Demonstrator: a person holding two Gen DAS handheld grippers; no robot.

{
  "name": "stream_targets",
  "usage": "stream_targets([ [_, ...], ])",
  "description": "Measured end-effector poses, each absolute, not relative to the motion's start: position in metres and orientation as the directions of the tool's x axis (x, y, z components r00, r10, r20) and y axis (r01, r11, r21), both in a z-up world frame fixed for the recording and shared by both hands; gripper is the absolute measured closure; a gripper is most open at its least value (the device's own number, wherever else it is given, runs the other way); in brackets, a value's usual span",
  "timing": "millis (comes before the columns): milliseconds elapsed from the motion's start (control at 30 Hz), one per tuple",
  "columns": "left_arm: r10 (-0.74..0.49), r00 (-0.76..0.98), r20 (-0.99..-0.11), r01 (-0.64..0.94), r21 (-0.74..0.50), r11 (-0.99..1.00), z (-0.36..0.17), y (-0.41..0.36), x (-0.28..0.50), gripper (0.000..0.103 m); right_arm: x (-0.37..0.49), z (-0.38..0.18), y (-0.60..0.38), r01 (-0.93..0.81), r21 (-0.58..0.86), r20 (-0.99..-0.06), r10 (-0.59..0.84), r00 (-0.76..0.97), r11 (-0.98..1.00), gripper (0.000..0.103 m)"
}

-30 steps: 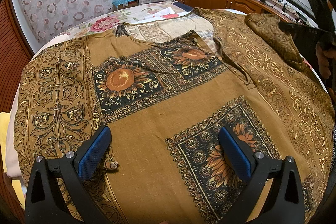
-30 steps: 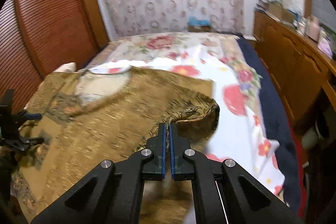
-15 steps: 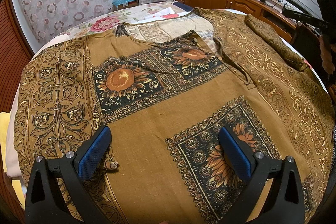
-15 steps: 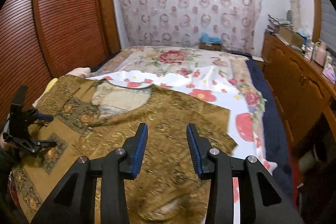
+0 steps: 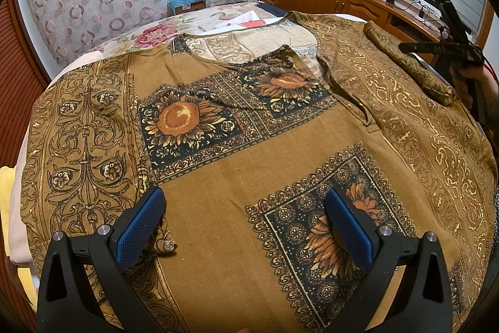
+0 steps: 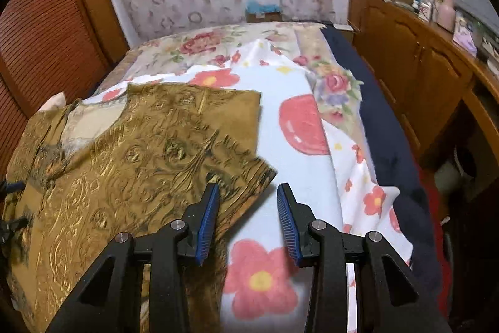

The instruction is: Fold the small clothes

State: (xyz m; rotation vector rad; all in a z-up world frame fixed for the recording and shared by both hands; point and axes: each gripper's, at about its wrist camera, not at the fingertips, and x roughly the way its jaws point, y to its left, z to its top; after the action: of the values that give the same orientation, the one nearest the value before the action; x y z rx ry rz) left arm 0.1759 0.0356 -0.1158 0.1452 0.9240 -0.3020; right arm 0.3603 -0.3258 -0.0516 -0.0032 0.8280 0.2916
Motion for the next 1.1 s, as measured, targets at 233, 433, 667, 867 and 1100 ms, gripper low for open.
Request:
stream_targets([
  [233, -0.194, 0.564, -0.802, 0.317, -0.006, 0.948, -0.116, 0.036, 0.176, 0.000, 0.365, -0.034, -0.318, -0.325, 0.108, -0.708, 0.302, 0.639, 0.940, 0.099],
  [433, -0.194, 0.564, -0.803, 0.318, -0.006, 0.948, -0.116, 0.035, 0.176, 0.000, 0.346, -0.010, -0.288, -0.433, 0.070, -0.648, 0.371, 0.665, 0.899, 0.100],
  [667, -0.194, 0.564, -0.802, 0.317, -0.006, 0.948, -0.116, 0.035, 0.176, 0.000, 0.337, 0.009, -0.230, -0.549, 0.082, -0.624, 0.473, 0.622, 0.832, 0.089],
  [867, -0.194, 0.564, -0.803, 0.317, -0.006, 0.948, -0.115, 0.035, 0.176, 0.000, 0.330, 0.001, -0.229, -0.500, -0.067, -0.610, 0.361, 0.705, 0.863, 0.058],
  [1100, -0.156, 0.598, -0.786, 0.258, 0.004, 0.966, -0.106, 0.045, 0.172, 0.001, 0.357, -0.041, -0.258, -0.445, -0.123, -0.682, 0.250, 0.687, 0.887, 0.050],
])
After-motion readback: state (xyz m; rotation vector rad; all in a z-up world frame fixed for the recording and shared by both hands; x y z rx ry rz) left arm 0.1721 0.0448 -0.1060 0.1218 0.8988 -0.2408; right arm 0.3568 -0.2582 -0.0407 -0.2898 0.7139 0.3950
